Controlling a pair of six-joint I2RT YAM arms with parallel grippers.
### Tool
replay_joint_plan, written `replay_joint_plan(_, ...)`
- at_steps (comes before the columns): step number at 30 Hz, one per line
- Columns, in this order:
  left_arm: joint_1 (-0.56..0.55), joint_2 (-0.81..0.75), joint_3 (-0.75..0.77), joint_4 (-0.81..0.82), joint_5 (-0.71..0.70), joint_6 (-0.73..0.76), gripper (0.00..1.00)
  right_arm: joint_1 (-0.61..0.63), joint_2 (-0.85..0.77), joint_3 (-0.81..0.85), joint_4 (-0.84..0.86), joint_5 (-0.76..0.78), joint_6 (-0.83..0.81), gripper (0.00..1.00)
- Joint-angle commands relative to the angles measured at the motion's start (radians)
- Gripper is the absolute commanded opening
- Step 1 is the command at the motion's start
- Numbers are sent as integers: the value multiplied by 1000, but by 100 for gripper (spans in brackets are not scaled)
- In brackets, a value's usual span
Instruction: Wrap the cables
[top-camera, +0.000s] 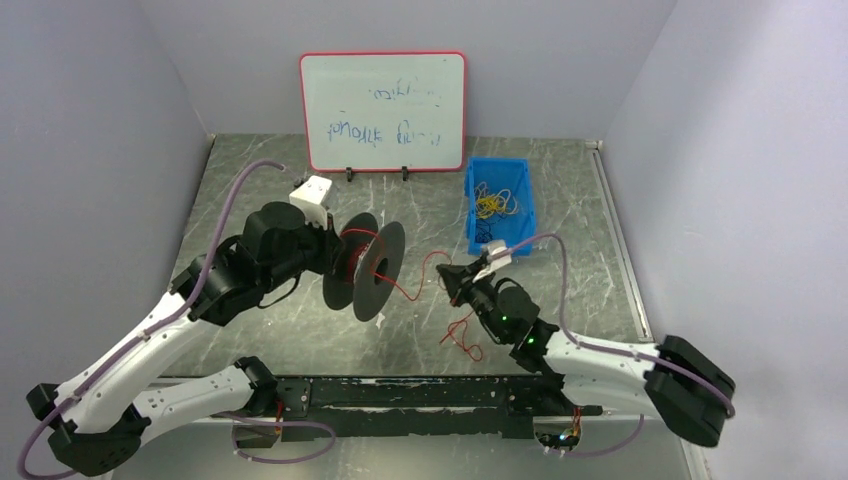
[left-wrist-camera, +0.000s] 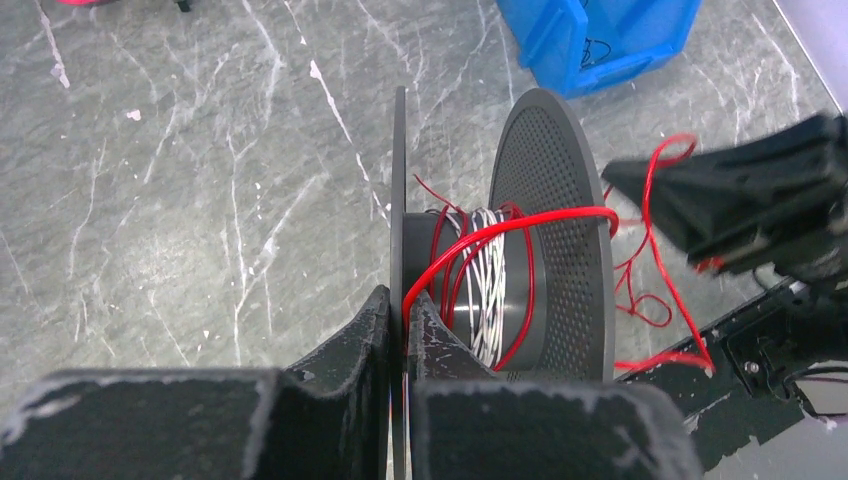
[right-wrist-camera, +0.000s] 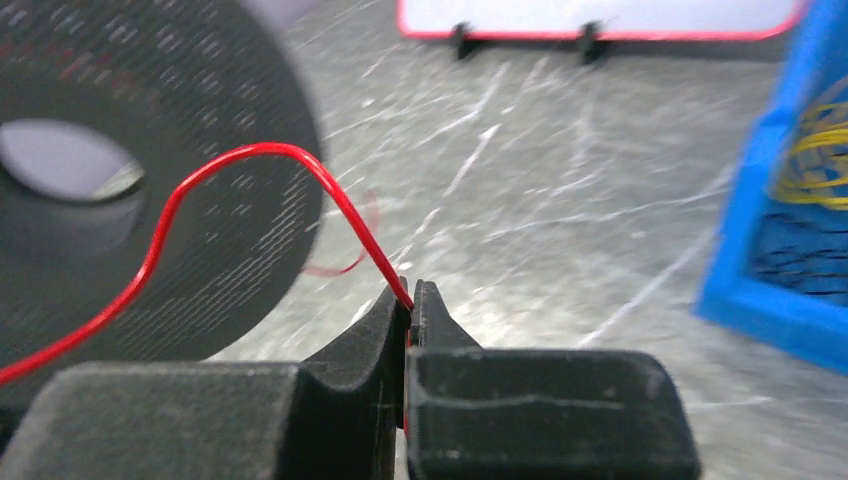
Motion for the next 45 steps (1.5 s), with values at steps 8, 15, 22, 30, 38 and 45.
replay_joint_plan(8,5,-70,17,-54,110,110,7,-247,-244,106,-436,144,-49,0)
replay_joint_plan(15,5,-114,30,-71,179,148,7,-314,-290,111,-548,202,-15,0)
replay_joint_plan(22,5,-105,72,-74,350,157,7,-347,-273,78,-580,219,16,0)
replay_joint_plan(30,6,-122,124,-49,414,151,7,-382,-268,61,-600,223,40,0)
replay_joint_plan(38,6,-136,195,-24,419,125,7,-387,-259,15,-582,114,138,0)
replay_joint_plan(45,6,-150,187,46,277,78,7,-387,-246,-93,-420,-51,197,0)
